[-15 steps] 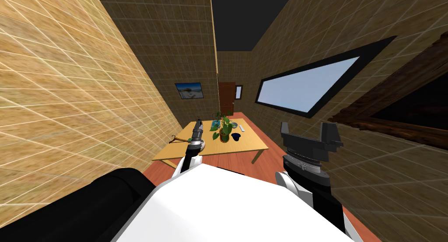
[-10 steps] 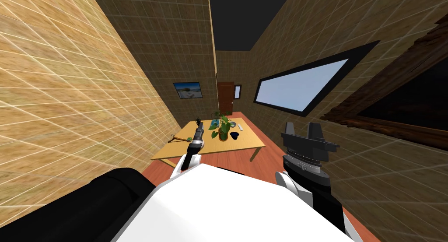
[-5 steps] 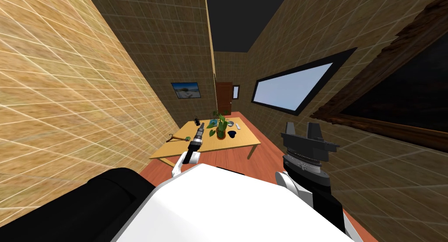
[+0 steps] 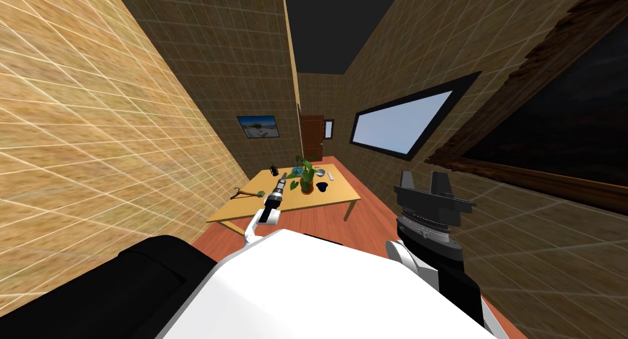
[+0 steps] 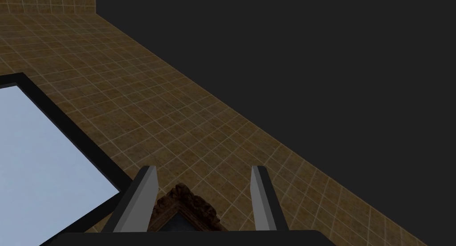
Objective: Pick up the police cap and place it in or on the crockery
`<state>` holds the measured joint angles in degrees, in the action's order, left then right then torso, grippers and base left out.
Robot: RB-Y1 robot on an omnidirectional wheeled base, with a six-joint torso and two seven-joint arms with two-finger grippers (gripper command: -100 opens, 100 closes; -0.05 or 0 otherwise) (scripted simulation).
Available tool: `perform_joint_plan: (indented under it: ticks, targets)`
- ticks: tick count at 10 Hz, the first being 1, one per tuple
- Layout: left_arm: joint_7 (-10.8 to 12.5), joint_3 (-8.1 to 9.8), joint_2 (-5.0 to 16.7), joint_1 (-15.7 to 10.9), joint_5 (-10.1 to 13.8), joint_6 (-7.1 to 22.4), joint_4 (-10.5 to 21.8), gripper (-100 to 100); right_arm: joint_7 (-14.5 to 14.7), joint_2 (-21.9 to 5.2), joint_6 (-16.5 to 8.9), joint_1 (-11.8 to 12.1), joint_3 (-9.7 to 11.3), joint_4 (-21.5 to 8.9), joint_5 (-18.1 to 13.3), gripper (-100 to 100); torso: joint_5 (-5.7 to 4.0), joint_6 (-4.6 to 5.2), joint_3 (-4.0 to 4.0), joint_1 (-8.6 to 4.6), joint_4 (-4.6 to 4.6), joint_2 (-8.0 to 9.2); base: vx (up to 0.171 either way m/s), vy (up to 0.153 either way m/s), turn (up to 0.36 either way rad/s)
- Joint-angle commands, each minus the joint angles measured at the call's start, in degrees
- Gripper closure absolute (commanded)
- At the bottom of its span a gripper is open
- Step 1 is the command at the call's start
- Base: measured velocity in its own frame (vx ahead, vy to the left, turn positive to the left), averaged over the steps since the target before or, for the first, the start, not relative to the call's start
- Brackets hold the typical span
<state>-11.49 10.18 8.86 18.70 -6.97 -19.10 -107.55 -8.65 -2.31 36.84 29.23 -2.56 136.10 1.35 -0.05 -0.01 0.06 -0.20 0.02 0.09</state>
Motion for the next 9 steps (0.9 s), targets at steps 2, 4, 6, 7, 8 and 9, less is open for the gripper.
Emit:
perform_joint_plan:
  ticks: [2, 4, 6, 7, 8, 9]
  targets:
    - [-1.55, 1.75, 0.76, -2.71, -0.25, 2.03, 4.35, -100, 0.0, 0.0, 0.0, 0.0, 0.0, 0.0, 0.0, 0, 0.0, 0.01, 0.0, -0.03, 0.0, 0.0, -0.023, -0.087, -0.047]
    - [-2.18, 2.64, 1.04, -4.09, -0.38, 3.07, 7.26, -100, 0.0, 0.0, 0.0, 0.0, 0.0, 0.0, 0.0, 0, -0.03, 0.0, -0.04, -0.14, -0.01, -0.07, -0.003, -0.089, -0.022]
    - [-2.78, 3.55, 1.27, -5.47, -0.53, 4.11, 10.1, -100, 0.0, 0.0, 0.0, 0.0, 0.0, 0.0, 0.0, 0, -0.04, 0.0, -0.06, -0.19, -0.02, -0.11, 0.006, -0.106, -0.03]
    - [-3.33, 4.47, 1.43, -6.82, -0.69, 5.15, 11.87, -100, 0.0, 0.0, 0.0, 0.0, 0.0, 0.0, 0.0, 0, -0.04, -0.01, -0.07, -0.17, -0.03, -0.12, 0.011, -0.1, -0.026]
    - [-3.33, 4.47, 1.43, -6.82, -0.69, 5.15, 12.65, -100, 0.0, 0.0, 0.0, 0.0, 0.0, 0.0, 0.0, 0, -0.04, 0.0, -0.08, -0.16, -0.03, -0.14, 0.008, -0.082, -0.013]
    - [-3.83, 5.4, 1.54, -8.15, -0.88, 6.17, 14.99, -100, 0.0, 0.0, 0.0, 0.0, 0.0, 0.0, 0.0, 0, -0.03, -0.01, -0.07, -0.1, -0.03, -0.13, 0.016, -0.108, -0.031]
